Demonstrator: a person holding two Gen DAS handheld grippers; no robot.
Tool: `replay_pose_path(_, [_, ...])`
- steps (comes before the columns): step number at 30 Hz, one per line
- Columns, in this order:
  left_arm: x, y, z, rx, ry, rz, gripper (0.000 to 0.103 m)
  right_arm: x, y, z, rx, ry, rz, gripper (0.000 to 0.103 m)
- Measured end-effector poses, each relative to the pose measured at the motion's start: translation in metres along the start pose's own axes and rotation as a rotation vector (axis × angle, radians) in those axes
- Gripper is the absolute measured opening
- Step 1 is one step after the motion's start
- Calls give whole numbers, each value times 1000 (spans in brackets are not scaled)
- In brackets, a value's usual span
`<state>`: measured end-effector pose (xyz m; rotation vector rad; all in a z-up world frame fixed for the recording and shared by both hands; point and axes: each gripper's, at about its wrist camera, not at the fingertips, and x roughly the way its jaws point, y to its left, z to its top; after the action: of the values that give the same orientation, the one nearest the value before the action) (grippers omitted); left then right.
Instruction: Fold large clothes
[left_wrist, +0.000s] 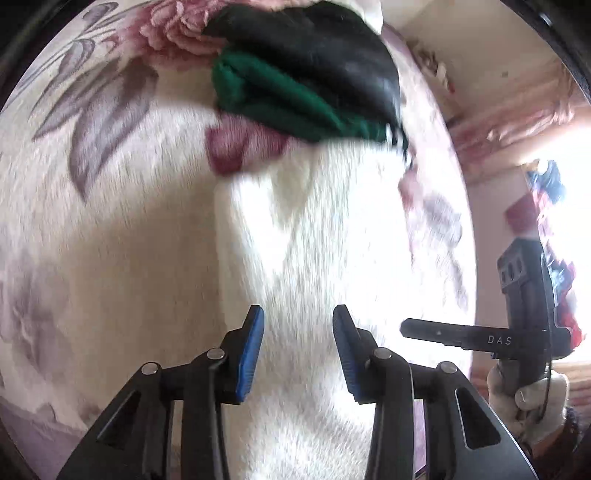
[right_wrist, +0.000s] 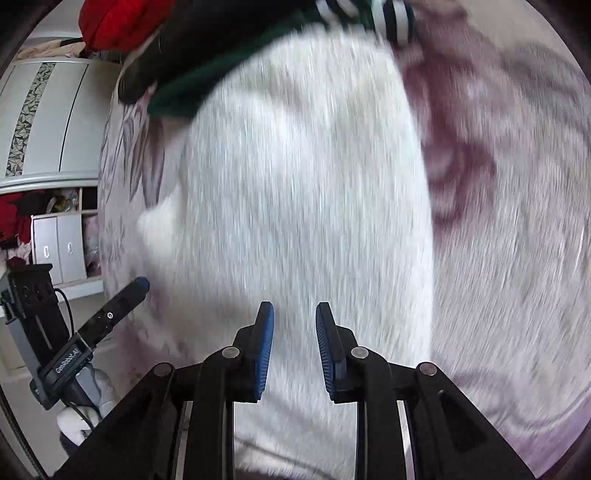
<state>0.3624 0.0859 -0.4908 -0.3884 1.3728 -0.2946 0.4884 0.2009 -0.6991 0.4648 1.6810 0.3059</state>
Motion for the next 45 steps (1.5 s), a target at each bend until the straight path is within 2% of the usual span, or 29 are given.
replay_pose_path(3, [52,6,-3,13,73,132,35,46,-10,-14,56,27,-16,25])
replay_pose_path(4, [66,19,-4,-2,83,137,35,62,-9,-9,62,31,-40,24])
replay_pose_path(5, [74,26,-1,-25,84,121,38,73,-7,-5,65,41,-57,23])
replay_pose_path(8, [83,42,11,-94,92,56,40,99,13,1,24,41,-178,21])
replay_pose_path(11, [90,44,15,-66,80,48,42,124,34,7,25,31,-279,21])
replay_pose_path(13, [89,44,17,-68,82,38,41,129,42,8,52,37,-306,21])
replay_pose_path(16, [69,45,13,-54,95,29,41,121,50,14,58,55,-267,21])
replay_pose_path(19, [29,40,-5,-32,85,-19,42,86,45,-12,26,100,-100,27])
replay_pose_path(21, [3,39,-32,-27,82,-51,48,63,40,-45,22,101,-13,39])
replay_pose_path(22, [-6,41,-48,-33,82,-54,57,52,35,-65,11,96,-5,57])
replay_pose_path(23, [-11,44,-59,-42,84,-53,61,45,29,-87,3,91,-19,69])
replay_pose_path(27, [-13,64,-134,-129,162,6,62,52,-8,-162,56,128,-99,70])
replay_pose_path(29, [-5,77,-160,-193,202,27,62,65,-30,-189,118,141,-101,70])
replay_pose_path(31, [8,88,-186,-249,238,26,62,86,-52,-204,193,162,-47,70])
replay_pose_path(34, [22,90,-209,-268,249,67,62,115,-58,-214,218,172,58,70])
replay_pose_path(36, [19,87,-214,-285,203,94,60,123,-59,-215,219,136,53,64])
replay_pose_path(37, [13,83,-216,-279,167,99,42,124,-55,-217,213,111,17,33])
replay_pose_path(38, [7,78,-218,-263,141,96,24,130,-44,-217,212,93,-6,24])
replay_pose_path(39, [0,72,-219,-245,123,91,11,127,-40,-219,225,55,-2,20])
replay_pose_path(40, [-5,68,-220,-236,107,81,11,113,-49,-225,228,34,-1,16])
replay_pose_path(43, [-21,58,-226,-208,71,36,11,98,-39,-233,208,-43,-13,13])
replay_pose_path(44, [-23,61,-227,-199,76,32,11,96,-38,-236,206,-59,-15,13])
replay_pose_path(45, [-20,60,-228,-178,88,59,11,96,-40,-236,210,-61,-19,12])
